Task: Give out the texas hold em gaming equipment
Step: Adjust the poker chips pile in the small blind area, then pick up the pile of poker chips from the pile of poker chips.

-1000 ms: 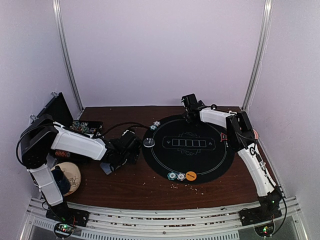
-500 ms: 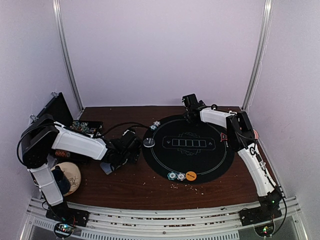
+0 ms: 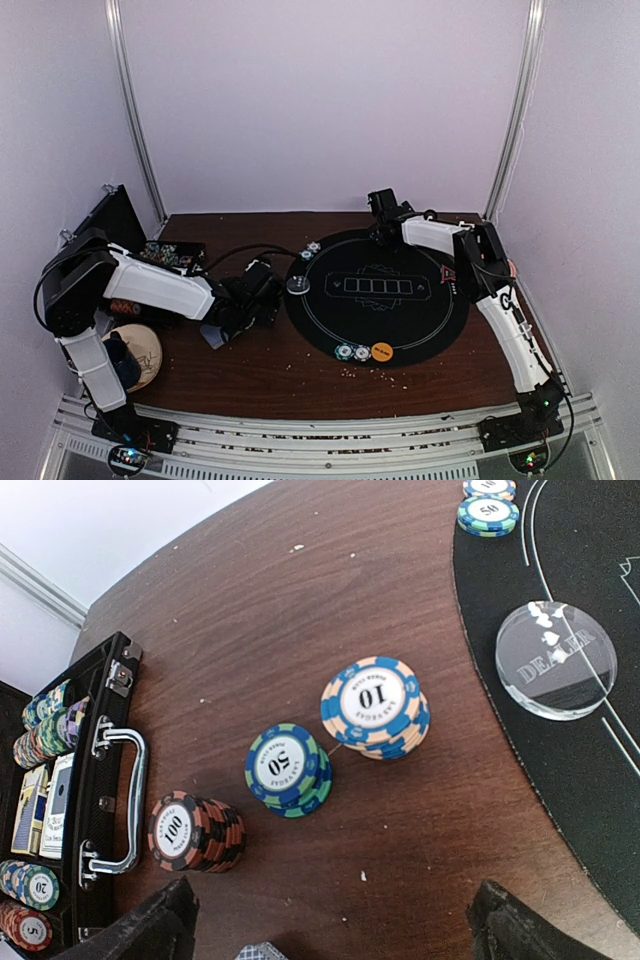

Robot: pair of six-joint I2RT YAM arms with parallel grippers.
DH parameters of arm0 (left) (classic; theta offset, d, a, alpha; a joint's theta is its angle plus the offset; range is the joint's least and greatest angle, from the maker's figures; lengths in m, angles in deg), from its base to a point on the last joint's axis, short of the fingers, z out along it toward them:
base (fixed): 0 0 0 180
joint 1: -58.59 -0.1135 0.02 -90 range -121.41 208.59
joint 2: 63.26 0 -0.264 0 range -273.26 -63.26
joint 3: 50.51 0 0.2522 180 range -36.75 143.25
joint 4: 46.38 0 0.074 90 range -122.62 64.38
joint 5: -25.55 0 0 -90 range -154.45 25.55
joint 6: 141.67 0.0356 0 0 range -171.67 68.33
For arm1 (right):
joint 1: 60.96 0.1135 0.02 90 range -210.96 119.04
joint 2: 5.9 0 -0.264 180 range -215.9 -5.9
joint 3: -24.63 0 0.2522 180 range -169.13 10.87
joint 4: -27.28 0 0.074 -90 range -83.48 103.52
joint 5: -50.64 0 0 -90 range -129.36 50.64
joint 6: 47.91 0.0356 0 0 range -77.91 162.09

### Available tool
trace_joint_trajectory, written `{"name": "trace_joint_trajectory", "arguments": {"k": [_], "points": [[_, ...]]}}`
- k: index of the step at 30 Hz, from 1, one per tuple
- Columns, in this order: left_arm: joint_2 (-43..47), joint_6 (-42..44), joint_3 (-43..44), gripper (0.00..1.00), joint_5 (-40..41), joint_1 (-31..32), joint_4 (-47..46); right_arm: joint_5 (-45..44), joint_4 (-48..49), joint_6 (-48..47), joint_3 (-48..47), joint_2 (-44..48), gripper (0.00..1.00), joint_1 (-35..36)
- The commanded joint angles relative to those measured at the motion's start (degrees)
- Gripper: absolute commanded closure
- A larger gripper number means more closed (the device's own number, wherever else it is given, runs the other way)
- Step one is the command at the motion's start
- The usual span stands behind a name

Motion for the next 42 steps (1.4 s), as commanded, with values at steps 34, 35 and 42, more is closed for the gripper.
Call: {"name": "trace_joint_trajectory", "arguments": {"k": [34, 35, 42], "points": [[0.1, -0.4, 1.1, 0.02, -0.4, 0.2, -0.2, 12.3, -17.0, 3.5, 15.6, 40.7, 0.00, 5.9], [0.4, -0.4, 1.0, 0.02, -0.6, 0.2, -0.1, 15.6, -18.9, 4.0, 17.6, 44.6, 0.00, 6.5], [7.0, -0.7, -2.0, 0.02, -2.8, -1.1, -1.3, 37.1, -26.3, 5.7, 36.0, 61.9, 0.00, 9.2]]}}
